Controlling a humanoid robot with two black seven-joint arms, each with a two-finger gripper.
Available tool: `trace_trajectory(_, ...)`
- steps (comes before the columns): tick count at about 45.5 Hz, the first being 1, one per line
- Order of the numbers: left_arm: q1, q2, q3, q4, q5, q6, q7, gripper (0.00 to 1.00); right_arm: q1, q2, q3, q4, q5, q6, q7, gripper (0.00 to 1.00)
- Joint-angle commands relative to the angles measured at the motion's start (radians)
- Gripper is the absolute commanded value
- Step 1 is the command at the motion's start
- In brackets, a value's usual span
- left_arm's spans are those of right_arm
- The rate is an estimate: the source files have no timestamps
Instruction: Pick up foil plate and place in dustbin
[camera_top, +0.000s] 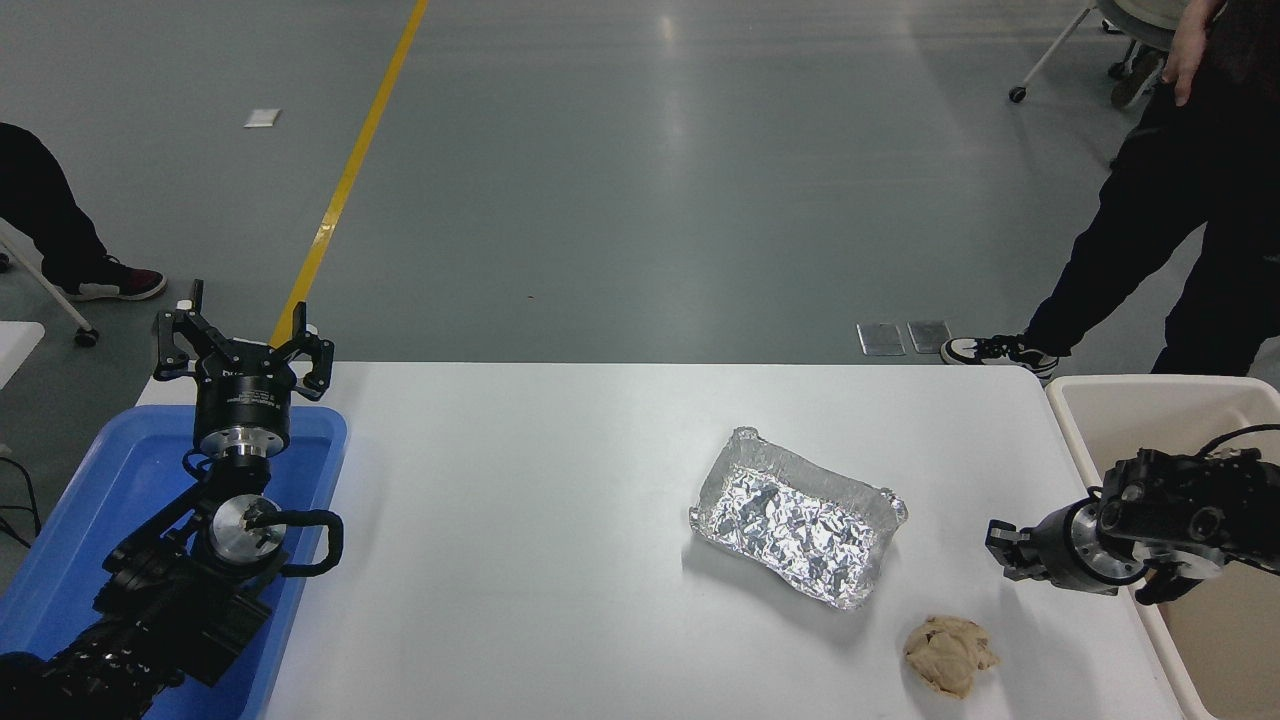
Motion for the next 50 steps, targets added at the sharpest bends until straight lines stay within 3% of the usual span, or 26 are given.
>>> trace_trajectory(1, 0.0, -0.002, 0.0, 0.0, 0.002, 0.0, 0.0, 0.99, 0.002, -0.001, 0.001, 0.005, 0.0, 0.001, 0.0, 0.0)
trace_trajectory(19, 0.0, -0.002, 0.0, 0.0, 0.001, 0.0, 0.0, 0.99, 0.076, -0.01, -0.009, 0.051, 0.003, 0.032, -0.003, 0.0)
trace_trajectory(28, 0.0, 0.0, 0.0, 0.0, 0.001, 0.0, 0.0, 0.99, 0.268, -0.105, -0.074, 0.149, 0.011, 0.153, -0.002, 0.01)
trace_trajectory(31, 0.0, 0.0, 0.0, 0.0, 0.001, 0.0, 0.0, 0.99, 0.343, -0.153, -0.105, 0.191, 0.012, 0.173, 0.0, 0.19)
trace_trajectory(32, 0.0, -0.002, 0.0, 0.0, 0.001, 0.0, 0.0, 0.99, 0.369, -0.17, -0.116, 0.208, 0.012, 0.184, -0.002, 0.3)
trace_trajectory(34, 0.0, 0.0, 0.0, 0.0, 0.001, 0.0, 0.0, 0.99, 0.427, -0.205, -0.139, 0.244, 0.012, 0.21, -0.002, 0.53)
trace_trajectory(36, 0.0, 0.0, 0.0, 0.0, 0.001, 0.0, 0.0, 0.99, 0.484, -0.237, -0.157, 0.28, 0.012, 0.24, -0.003, 0.91)
trace_trajectory(37, 0.0, 0.0, 0.0, 0.0, 0.001, 0.0, 0.0, 0.99, 0.51, -0.254, -0.163, 0.297, 0.012, 0.254, -0.008, 1.0)
trace_trajectory(43, 0.0, 0.0, 0.0, 0.0, 0.001, 0.0, 0.0, 0.99, 0.677, -0.369, -0.217, 0.389, 0.0, 0.34, -0.021, 1.0)
trace_trajectory(50, 0.0, 0.0, 0.0, 0.0, 0.001, 0.0, 0.0, 0.99, 0.95, -0.377, -0.378, 0.494, -0.003, 0.45, -0.055, 1.0)
